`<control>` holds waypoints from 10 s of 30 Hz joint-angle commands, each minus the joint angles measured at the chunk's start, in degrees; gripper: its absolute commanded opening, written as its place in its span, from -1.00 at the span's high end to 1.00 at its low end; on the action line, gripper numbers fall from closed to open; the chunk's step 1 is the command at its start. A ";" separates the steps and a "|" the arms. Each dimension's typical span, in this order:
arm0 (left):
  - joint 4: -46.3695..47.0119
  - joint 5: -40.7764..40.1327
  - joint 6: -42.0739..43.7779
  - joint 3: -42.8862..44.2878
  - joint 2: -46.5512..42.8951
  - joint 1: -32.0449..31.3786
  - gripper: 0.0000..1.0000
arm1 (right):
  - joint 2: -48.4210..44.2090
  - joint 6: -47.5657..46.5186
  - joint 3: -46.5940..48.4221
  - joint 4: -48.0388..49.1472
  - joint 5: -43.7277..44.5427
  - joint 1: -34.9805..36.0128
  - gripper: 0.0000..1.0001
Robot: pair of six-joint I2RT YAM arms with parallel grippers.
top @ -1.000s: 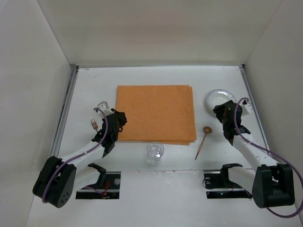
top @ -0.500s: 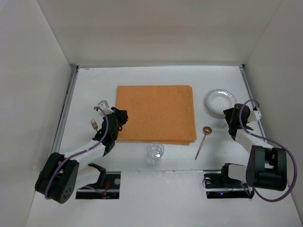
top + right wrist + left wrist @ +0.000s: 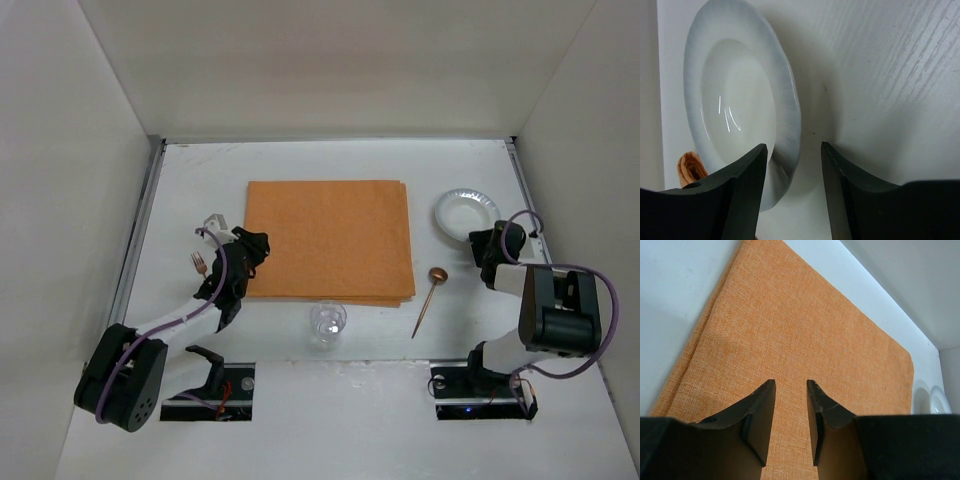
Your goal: Set the dinner table for one person
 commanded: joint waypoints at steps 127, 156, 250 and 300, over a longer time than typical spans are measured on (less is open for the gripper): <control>-5.23 -4.31 -3.05 1.28 -0.70 2.79 0.29 | -20.92 -30.38 17.70 -41.07 -2.60 59.94 0.64; -4.70 -14.32 1.16 -4.17 -18.37 -0.90 0.31 | -5.09 -38.91 31.68 -45.13 -5.07 75.07 0.79; -1.18 -5.62 -4.11 -3.55 -8.17 3.14 0.20 | -18.55 -3.04 5.05 -55.42 15.40 43.96 0.47; -0.22 -4.48 -4.72 -3.38 -6.50 2.70 0.20 | 7.02 -29.33 29.14 -32.39 2.92 46.51 0.90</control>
